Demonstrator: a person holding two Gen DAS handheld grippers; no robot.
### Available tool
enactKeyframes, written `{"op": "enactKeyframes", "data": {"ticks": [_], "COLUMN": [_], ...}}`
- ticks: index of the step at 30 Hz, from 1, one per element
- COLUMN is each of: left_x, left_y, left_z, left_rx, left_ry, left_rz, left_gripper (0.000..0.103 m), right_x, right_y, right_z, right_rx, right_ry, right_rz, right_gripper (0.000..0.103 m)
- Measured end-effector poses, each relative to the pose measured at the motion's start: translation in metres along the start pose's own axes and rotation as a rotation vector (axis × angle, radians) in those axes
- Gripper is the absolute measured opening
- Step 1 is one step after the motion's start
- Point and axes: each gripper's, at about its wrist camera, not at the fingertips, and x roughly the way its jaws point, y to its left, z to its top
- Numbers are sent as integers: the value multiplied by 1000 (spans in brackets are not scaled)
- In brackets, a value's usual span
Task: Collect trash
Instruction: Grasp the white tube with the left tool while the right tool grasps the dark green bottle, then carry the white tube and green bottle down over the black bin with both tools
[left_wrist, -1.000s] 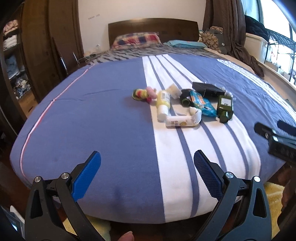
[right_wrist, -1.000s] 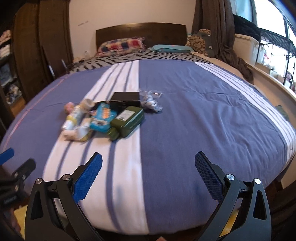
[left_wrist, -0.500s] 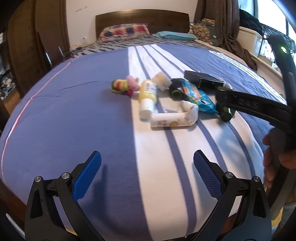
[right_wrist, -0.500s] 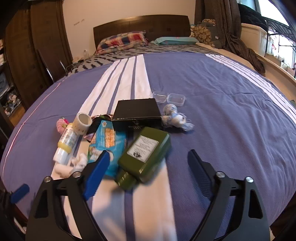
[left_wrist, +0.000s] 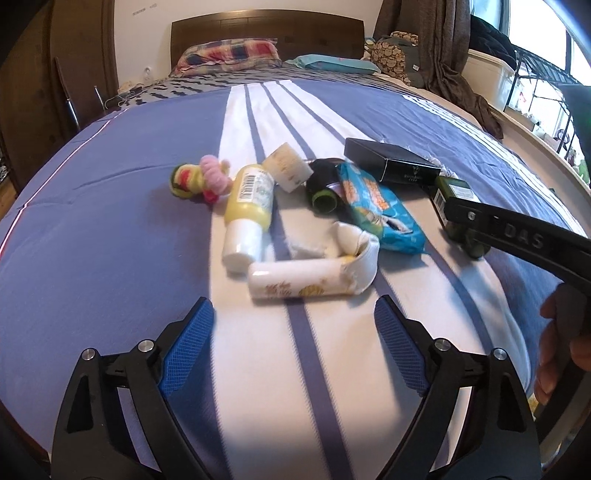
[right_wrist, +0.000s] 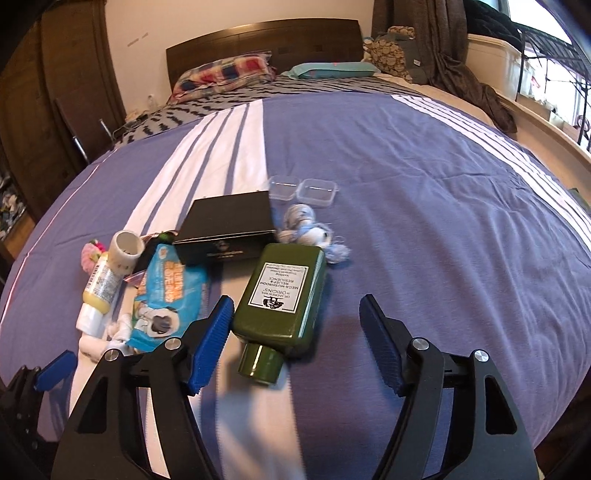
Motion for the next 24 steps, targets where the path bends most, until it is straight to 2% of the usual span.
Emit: {"op": "enactKeyframes", "data": {"ticks": [5, 10, 12, 14, 24], "left_x": [12, 12, 8, 2, -37], "left_y": [-5, -7, -7, -6, 1], "left_z": [8, 8, 6, 2, -29], "left_rx": [-3, 16, 17, 14, 7], "left_ry": [0, -12, -10, -9, -19], "left_rz": [20, 26, 25, 18, -8], "left_gripper": [83, 66, 65, 65, 65], "right_x": [2, 11, 11, 7, -28], "right_y": [-1, 6, 8, 8, 5], "right_z": [0, -5, -8, -11, -38], "right_rx": [-6, -47, -70, -78, -101], "right_ry": [2, 23, 20, 18, 8], "right_rz": [8, 2, -16, 3, 70], "right_gripper": [71, 71, 56, 45, 44]}}
